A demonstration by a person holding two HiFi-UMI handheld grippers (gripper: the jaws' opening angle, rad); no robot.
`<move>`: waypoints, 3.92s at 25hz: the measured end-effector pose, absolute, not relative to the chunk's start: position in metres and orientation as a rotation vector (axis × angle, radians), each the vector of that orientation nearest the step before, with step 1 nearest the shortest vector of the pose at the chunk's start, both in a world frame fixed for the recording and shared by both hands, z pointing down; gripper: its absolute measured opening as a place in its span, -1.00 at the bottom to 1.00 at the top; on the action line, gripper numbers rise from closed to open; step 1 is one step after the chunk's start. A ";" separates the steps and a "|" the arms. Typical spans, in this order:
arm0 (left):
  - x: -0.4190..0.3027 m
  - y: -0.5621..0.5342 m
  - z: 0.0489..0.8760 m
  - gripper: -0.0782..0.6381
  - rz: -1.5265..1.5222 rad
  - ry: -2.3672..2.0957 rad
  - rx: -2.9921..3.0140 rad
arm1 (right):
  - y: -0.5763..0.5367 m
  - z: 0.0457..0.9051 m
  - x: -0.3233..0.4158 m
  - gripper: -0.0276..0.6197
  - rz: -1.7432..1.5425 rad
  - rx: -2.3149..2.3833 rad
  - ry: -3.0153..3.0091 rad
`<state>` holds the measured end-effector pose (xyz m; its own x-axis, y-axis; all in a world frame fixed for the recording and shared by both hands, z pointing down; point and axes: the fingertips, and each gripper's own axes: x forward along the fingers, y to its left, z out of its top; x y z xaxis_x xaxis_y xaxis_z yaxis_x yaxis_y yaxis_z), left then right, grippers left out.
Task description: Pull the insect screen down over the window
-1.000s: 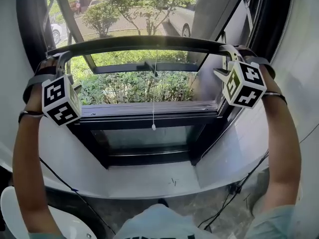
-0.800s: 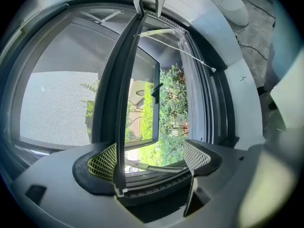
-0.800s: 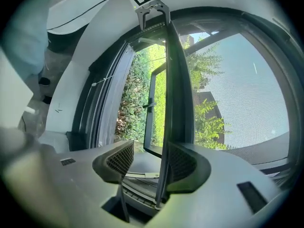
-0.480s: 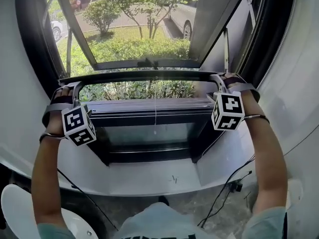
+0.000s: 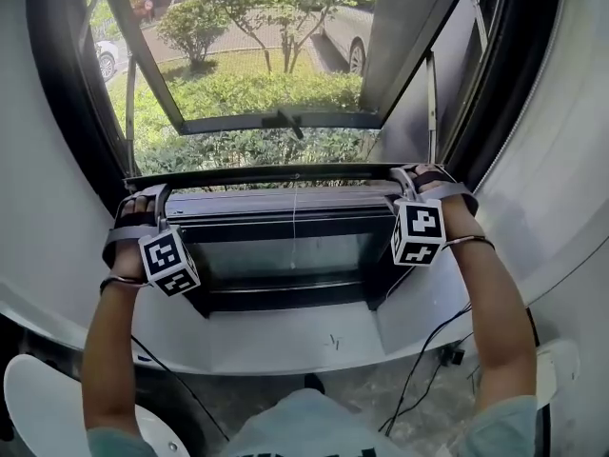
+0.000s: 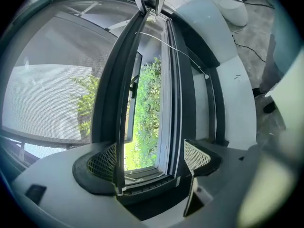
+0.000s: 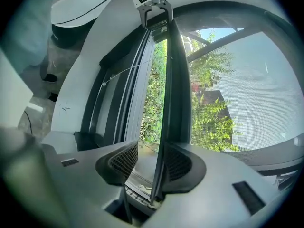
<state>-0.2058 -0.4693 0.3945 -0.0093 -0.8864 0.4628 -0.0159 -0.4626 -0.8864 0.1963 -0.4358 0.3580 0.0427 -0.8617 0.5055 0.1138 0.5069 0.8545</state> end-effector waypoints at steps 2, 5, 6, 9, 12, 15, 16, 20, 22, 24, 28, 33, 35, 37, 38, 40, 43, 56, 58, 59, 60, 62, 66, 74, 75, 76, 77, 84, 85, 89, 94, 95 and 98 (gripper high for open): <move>-0.206 -0.468 0.406 0.43 -1.582 0.946 -1.571 | -0.435 0.369 0.196 -0.39 -0.842 0.717 -1.316; -0.206 -0.466 0.425 0.43 -1.605 0.930 -1.583 | -0.433 0.386 0.194 -0.39 -0.822 0.694 -1.321; -0.206 -0.466 0.429 0.43 -1.607 0.930 -1.582 | -0.433 0.390 0.194 -0.39 -0.819 0.690 -1.324; -0.206 -0.466 0.437 0.43 -1.615 0.930 -1.583 | -0.433 0.398 0.195 -0.40 -0.806 0.677 -1.328; -0.206 -0.466 0.444 0.43 -1.620 0.930 -1.585 | -0.433 0.405 0.195 -0.40 -0.798 0.674 -1.328; -0.205 -0.466 0.444 0.43 -1.618 0.942 -1.584 | -0.433 0.405 0.195 -0.40 -0.796 0.680 -1.338; -0.205 -0.466 0.445 0.43 -1.621 0.941 -1.586 | -0.433 0.405 0.195 -0.40 -0.793 0.679 -1.339; -0.204 -0.462 0.465 0.43 -1.655 0.914 -1.608 | -0.428 0.424 0.196 -0.41 -0.762 0.642 -1.335; -0.204 -0.460 0.483 0.43 -1.679 0.893 -1.620 | -0.425 0.442 0.196 -0.41 -0.741 0.613 -1.336; -0.205 -0.458 0.499 0.43 -1.689 0.881 -1.625 | -0.424 0.458 0.196 -0.41 -0.726 0.601 -1.340; -0.205 -0.458 0.503 0.43 -1.671 0.895 -1.628 | -0.428 0.463 0.196 -0.41 -0.719 0.636 -1.353; -0.206 -0.454 0.502 0.43 -1.693 0.872 -1.638 | -0.424 0.460 0.194 -0.46 -0.696 0.609 -1.359; -0.206 -0.451 0.502 0.43 -1.705 0.849 -1.657 | -0.421 0.461 0.194 -0.48 -0.681 0.597 -1.366; -0.206 -0.449 0.502 0.43 -1.721 0.830 -1.672 | -0.421 0.461 0.195 -0.48 -0.659 0.590 -1.372; -0.206 -0.449 0.502 0.43 -1.730 0.823 -1.675 | -0.421 0.461 0.195 -0.49 -0.653 0.587 -1.372; -0.206 -0.449 0.501 0.43 -1.735 0.818 -1.678 | -0.422 0.460 0.195 -0.48 -0.655 0.591 -1.371; -0.205 -0.455 0.505 0.43 -1.709 0.847 -1.675 | -0.427 0.462 0.194 -0.48 -0.672 0.647 -1.406; -0.207 -0.453 0.508 0.43 -1.668 0.868 -1.656 | -0.424 0.467 0.192 -0.49 -0.663 0.767 -1.330; -0.206 -0.454 0.507 0.43 -1.650 0.878 -1.652 | -0.424 0.466 0.193 -0.49 -0.645 0.767 -1.320; -0.205 -0.455 0.506 0.43 -1.643 0.881 -1.650 | -0.425 0.464 0.194 -0.50 -0.645 0.770 -1.319; -0.203 -0.456 0.506 0.43 -1.635 0.884 -1.648 | -0.428 0.462 0.195 -0.53 -0.658 0.782 -1.320; -0.201 -0.463 0.504 0.44 -1.620 0.900 -1.634 | -0.437 0.460 0.196 -0.63 -0.706 0.834 -1.324; -0.202 -0.466 0.504 0.43 -1.607 0.925 -1.637 | -0.443 0.463 0.194 -0.62 -0.742 0.919 -1.320; -0.202 -0.457 0.505 0.44 -1.590 0.923 -1.658 | -0.436 0.464 0.193 -0.64 -0.712 0.992 -1.307; -0.202 -0.459 0.504 0.44 -1.586 0.933 -1.652 | -0.438 0.464 0.193 -0.64 -0.721 1.033 -1.318; -0.202 -0.461 0.504 0.44 -1.578 0.942 -1.646 | -0.440 0.463 0.192 -0.64 -0.736 1.073 -1.328; -0.201 -0.463 0.504 0.44 -1.568 0.952 -1.645 | -0.442 0.463 0.192 -0.64 -0.752 1.111 -1.336; -0.202 -0.463 0.507 0.44 -1.562 0.953 -1.645 | -0.441 0.462 0.191 -0.63 -0.820 1.227 -1.340; -0.201 -0.463 0.507 0.44 -1.562 0.949 -1.646 | -0.440 0.462 0.191 -0.62 -0.832 1.213 -1.326; -0.202 -0.461 0.505 0.44 -1.536 0.963 -1.665 | -0.439 0.461 0.191 -0.61 -0.885 1.185 -1.338; -0.199 -0.461 0.502 0.44 -1.509 0.958 -1.677 | -0.435 0.457 0.198 -0.60 -0.998 1.128 -1.368; -0.198 -0.462 0.501 0.44 -1.505 0.959 -1.678 | -0.435 0.456 0.199 -0.61 -1.005 1.121 -1.370; -0.197 -0.463 0.501 0.44 -1.500 0.965 -1.683 | -0.435 0.454 0.200 -0.61 -0.957 1.162 -1.438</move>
